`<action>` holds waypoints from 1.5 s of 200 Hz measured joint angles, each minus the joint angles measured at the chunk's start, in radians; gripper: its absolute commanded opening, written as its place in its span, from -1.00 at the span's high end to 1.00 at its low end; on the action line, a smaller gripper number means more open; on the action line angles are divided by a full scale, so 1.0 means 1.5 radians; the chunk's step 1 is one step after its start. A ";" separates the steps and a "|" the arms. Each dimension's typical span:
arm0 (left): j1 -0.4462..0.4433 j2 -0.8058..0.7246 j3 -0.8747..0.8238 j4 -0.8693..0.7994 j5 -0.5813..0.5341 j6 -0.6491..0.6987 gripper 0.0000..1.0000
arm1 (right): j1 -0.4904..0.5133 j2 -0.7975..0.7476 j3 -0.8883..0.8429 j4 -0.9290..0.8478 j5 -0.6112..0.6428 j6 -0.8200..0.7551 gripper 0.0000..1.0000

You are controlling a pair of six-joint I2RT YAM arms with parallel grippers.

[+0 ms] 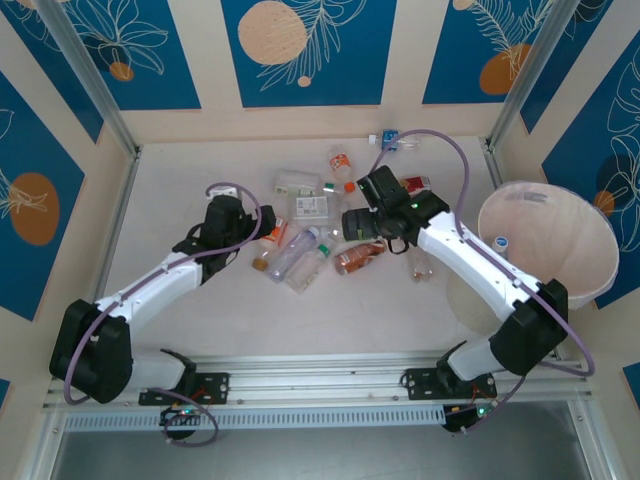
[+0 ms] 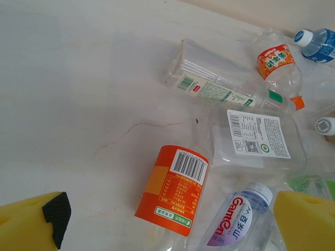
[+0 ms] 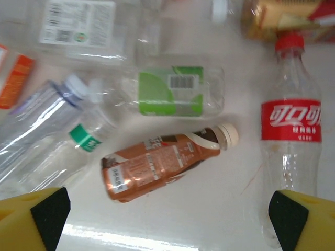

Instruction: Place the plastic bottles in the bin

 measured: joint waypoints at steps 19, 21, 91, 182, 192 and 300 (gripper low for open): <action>0.003 0.000 0.000 -0.003 0.001 -0.002 -1.00 | -0.031 0.021 -0.031 -0.002 0.016 0.041 -0.99; 0.004 0.000 0.000 -0.003 0.001 -0.002 -1.00 | -0.036 0.024 -0.033 -0.003 0.017 0.044 -1.00; 0.014 0.002 0.000 -0.008 0.014 -0.010 -1.00 | -0.144 0.183 -0.015 -0.026 0.102 0.025 -0.65; 0.017 0.012 0.000 -0.019 0.024 -0.014 -1.00 | -0.130 0.233 0.006 0.013 0.035 0.043 -0.72; 0.018 0.016 0.001 -0.021 0.027 -0.015 -1.00 | -0.121 0.231 0.005 0.015 0.029 0.060 -0.73; 0.019 0.041 0.010 -0.048 0.039 -0.015 -1.00 | -0.064 0.240 -0.083 0.091 -0.057 0.211 -0.81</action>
